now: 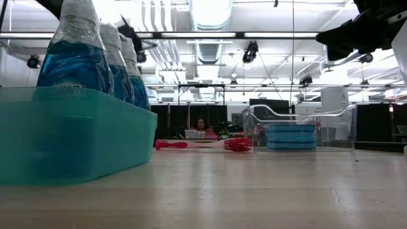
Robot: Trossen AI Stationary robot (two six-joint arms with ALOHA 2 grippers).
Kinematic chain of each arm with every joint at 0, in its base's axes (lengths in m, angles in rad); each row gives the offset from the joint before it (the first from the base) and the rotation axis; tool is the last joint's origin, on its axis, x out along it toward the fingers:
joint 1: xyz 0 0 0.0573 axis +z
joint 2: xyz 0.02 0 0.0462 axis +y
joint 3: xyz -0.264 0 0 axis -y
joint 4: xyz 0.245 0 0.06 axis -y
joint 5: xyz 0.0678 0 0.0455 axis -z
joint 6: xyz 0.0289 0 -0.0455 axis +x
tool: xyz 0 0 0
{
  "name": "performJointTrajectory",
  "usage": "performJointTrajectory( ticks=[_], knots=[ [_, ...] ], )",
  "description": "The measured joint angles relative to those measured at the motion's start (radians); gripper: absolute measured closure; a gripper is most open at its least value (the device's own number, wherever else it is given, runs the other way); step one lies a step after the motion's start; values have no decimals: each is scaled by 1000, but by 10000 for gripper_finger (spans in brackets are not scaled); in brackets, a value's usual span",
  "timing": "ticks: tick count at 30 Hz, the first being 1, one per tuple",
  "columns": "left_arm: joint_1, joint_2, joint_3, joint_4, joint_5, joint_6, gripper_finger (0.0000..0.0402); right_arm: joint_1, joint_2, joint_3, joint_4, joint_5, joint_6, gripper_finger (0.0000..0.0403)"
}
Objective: Pick & Place Kitchen Sink Supplies
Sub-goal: Put the red dishwashing brush into the left transparent bin
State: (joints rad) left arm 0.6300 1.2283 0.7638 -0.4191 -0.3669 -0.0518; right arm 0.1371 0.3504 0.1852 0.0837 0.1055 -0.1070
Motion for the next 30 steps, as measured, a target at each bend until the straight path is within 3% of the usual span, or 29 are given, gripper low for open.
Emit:
performJointTrajectory(
  ticks=[3, 7, 10, 18, 23, 30],
  knots=[
    [-3, -2, 59, 1, 50, 45, 340, 0, 0, 0, 0, 0, 1, 394],
    [-5, -1, 122, 34, 215, 122, 338, 0, 0, 0, 0, 0, 2, 394],
    [-20, 7, 149, 56, 277, 190, 326, 0, 0, 0, 0, 0, 1, 394],
    [-124, 47, 158, 182, 418, 287, 223, 0, 0, 0, 0, 0, 0, 394],
    [-212, 104, 158, 320, 441, 286, 177, 0, 0, 0, 0, 0, 0, 394],
    [-263, 234, 168, 424, 441, 338, 170, 0, 0, 0, 0, 0, 2, 394]
  ],
)
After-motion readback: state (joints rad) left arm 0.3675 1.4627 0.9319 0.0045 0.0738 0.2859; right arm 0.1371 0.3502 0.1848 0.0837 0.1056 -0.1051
